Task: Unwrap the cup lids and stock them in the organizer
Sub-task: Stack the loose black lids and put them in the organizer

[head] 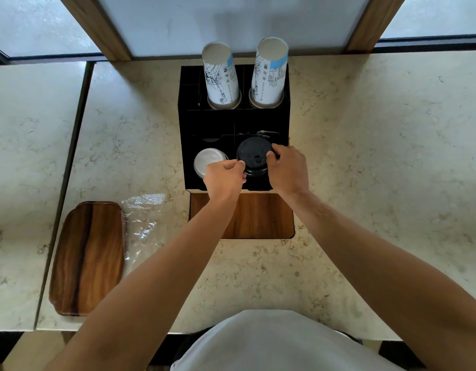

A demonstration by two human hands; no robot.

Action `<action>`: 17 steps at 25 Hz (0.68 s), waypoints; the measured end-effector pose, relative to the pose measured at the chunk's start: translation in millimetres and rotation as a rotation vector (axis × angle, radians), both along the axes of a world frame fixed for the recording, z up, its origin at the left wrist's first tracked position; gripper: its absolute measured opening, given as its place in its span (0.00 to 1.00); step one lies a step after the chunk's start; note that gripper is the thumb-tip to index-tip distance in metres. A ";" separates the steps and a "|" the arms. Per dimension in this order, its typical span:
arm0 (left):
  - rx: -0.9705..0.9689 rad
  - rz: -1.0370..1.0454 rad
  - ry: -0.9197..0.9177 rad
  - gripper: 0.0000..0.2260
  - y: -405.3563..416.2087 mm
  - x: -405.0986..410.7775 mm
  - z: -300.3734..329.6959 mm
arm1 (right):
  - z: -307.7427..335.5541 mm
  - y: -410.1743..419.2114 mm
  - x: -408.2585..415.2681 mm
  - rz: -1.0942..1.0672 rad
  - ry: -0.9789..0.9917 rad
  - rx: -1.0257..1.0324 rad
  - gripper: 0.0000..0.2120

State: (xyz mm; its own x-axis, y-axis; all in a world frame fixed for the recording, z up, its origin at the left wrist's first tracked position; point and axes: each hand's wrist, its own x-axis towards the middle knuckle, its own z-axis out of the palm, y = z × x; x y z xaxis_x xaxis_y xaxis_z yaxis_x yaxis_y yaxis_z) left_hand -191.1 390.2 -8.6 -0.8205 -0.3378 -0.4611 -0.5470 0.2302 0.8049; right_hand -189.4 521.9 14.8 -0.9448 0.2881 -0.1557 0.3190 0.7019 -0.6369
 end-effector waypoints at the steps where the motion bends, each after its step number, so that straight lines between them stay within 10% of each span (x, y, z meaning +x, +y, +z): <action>1: -0.009 -0.005 0.005 0.16 0.8 -0.8 0.3 | -1.1 -0.2 -1.8 0.018 -0.009 0.020 0.19; 5: -0.008 -0.005 0.020 0.03 1.5 -3.3 -4.4 | -2.8 -1.3 -8.5 0.048 -0.045 0.031 0.19; 17: 0.000 -0.070 -0.010 0.09 3.5 -0.9 -6.3 | -5.9 -6.4 -15.3 0.114 -0.117 0.107 0.15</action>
